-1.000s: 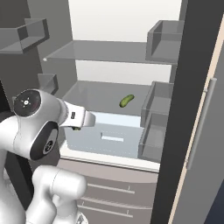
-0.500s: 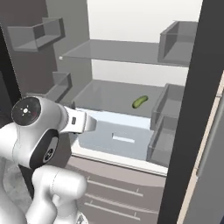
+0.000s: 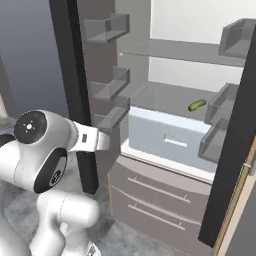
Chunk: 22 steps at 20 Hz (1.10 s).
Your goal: Place the cold items (broccoli and cucumber) from the fridge in one tupperware on the dining counter. Place the warm items (kebab skewer and hot dog) in the stove area in another tupperware.
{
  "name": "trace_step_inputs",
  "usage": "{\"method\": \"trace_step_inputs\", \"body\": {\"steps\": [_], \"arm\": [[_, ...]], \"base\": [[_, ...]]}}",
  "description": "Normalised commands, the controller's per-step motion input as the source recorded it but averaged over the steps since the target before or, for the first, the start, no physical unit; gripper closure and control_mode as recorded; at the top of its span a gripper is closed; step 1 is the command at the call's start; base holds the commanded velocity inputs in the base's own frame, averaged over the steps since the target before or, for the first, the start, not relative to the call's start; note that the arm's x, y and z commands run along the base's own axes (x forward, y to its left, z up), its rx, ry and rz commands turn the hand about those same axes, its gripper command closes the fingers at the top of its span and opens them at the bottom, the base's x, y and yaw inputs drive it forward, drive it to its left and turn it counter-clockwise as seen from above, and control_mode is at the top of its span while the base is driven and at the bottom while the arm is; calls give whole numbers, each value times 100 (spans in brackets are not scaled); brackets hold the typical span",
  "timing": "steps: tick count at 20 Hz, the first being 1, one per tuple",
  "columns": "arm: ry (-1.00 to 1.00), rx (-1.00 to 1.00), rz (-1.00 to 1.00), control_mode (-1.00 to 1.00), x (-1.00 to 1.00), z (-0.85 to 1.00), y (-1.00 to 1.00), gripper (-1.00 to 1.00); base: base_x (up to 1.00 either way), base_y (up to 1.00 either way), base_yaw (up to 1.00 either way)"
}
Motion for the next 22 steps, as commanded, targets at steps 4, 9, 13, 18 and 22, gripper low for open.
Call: {"method": "trace_step_inputs", "body": {"steps": [4,9,13,18,22], "arm": [[0,0,0,100,0,0,0,100],[0,0,0,100,0,0,0,100],[0,0,0,100,0,0,0,100],[0,0,0,100,0,0,0,100],[0,0,0,100,0,0,0,100]], "base": [[-29,53,45],[0,59,58],[0,53,60],[0,53,57],[0,23,53]]}}
